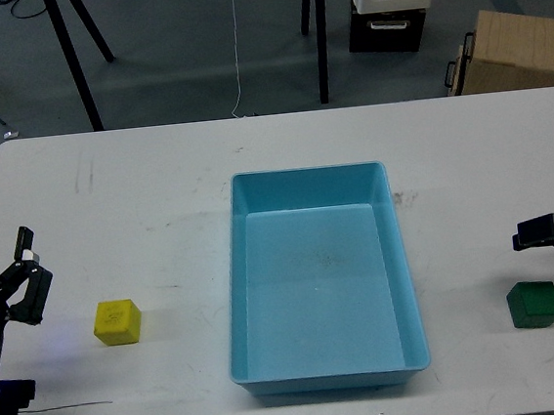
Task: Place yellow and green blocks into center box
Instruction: 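Lower the right gripper onto the green cube and close it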
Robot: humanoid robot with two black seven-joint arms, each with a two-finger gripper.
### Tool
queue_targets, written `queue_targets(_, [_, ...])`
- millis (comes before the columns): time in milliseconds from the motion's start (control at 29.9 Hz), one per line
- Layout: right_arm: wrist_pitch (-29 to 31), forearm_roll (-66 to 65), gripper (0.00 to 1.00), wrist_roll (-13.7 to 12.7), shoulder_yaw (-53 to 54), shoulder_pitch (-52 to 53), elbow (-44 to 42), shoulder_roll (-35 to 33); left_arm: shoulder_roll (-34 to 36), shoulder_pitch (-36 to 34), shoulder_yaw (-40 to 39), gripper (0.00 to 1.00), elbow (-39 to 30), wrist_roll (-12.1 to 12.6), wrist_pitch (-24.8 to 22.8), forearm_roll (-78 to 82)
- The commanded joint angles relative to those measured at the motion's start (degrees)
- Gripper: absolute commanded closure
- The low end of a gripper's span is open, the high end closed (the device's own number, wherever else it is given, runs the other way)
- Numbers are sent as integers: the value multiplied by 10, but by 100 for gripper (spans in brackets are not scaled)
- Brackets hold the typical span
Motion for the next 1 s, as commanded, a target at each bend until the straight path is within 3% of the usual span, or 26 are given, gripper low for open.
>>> queue_targets(0, [0, -18, 0, -2, 0, -11, 2, 2, -2, -1, 0, 0, 0, 1, 0, 0])
queue_targets(635, [-34, -20, 4, -2, 1, -51, 2, 54, -4, -3, 0, 0, 6, 2, 0, 1])
queue_targets(701, [-35, -21, 12, -2, 1, -51, 2, 53, -7, -3, 1, 0, 6, 2, 0, 1])
queue_targets(768, [-35, -21, 27, -3, 1, -52, 4, 51, -8, -3, 3, 0, 6, 2, 0, 1])
queue_targets(902, [-38, -22, 82, -23, 0, -53, 18, 47, -7, -4, 9, 0, 8, 1, 0, 1])
queue_targets(969, [-49, -18, 93, -28, 2, -54, 22, 44, -8, -4, 9, 0, 8, 1, 0, 1])
